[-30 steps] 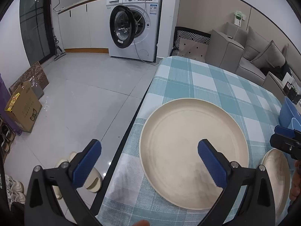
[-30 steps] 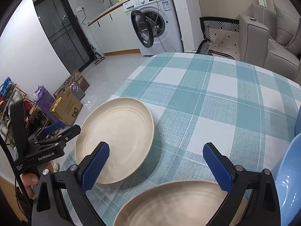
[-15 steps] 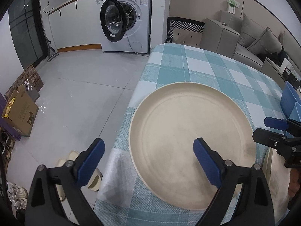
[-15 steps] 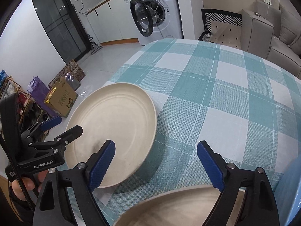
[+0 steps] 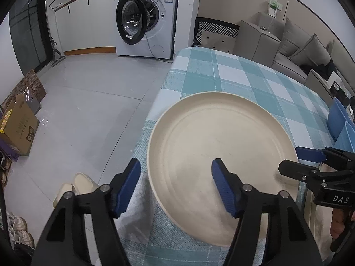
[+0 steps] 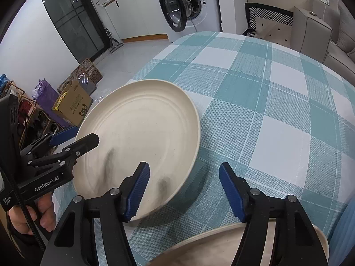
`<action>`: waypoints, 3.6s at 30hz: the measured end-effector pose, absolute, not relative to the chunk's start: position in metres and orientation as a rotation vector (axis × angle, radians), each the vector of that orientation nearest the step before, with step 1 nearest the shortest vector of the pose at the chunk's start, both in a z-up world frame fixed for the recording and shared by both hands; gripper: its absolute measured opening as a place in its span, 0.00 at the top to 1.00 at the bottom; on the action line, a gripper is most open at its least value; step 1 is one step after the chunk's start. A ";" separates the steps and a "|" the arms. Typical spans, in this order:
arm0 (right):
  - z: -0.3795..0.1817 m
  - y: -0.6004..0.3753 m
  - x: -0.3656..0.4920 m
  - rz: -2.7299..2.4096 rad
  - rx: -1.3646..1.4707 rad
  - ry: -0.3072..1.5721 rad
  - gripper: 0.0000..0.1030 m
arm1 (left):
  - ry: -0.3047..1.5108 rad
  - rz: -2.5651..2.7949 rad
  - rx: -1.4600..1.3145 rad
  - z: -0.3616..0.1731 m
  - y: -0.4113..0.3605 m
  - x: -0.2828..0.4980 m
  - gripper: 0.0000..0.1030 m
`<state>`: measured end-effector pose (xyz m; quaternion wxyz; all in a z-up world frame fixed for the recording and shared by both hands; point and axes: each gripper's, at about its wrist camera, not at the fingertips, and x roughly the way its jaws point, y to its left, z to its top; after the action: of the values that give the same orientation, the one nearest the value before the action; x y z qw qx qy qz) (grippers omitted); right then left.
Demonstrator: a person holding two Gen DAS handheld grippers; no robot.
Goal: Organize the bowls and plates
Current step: 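Close the left gripper on the large cream plate rim while the right gripper closes beside it, then lift the large cream plate with both grippers and carry it toward the blue bowls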
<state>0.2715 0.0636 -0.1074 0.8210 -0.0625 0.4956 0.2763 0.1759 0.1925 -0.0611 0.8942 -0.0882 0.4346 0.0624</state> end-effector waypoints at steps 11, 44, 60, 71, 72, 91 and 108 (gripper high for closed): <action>-0.112 0.069 0.271 0.558 -0.170 1.067 0.62 | 0.905 0.142 -0.182 -0.062 0.196 0.174 0.58; -0.093 0.069 0.252 0.514 -0.244 0.989 0.80 | 0.862 0.139 -0.162 -0.048 0.193 0.164 0.71; -0.075 0.055 0.245 0.509 -0.207 0.964 0.80 | 0.827 0.124 -0.144 -0.033 0.180 0.159 0.71; -0.063 0.040 0.239 0.497 -0.191 0.946 0.80 | 0.813 0.104 -0.125 -0.025 0.166 0.155 0.71; -0.062 0.038 0.238 0.496 -0.188 0.944 0.80 | 0.812 0.101 -0.124 -0.024 0.164 0.154 0.71; -0.049 -0.004 0.222 0.467 -0.154 0.917 0.80 | 0.804 0.056 -0.069 -0.018 0.128 0.150 0.71; -0.041 -0.045 0.201 0.430 -0.122 0.906 0.80 | 0.796 0.003 -0.003 -0.011 0.091 0.142 0.71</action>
<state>0.2007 -0.0450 -0.0410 0.8752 -0.0584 0.4338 0.2062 0.1416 0.0912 -0.0111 0.9218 -0.0017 0.3876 0.0013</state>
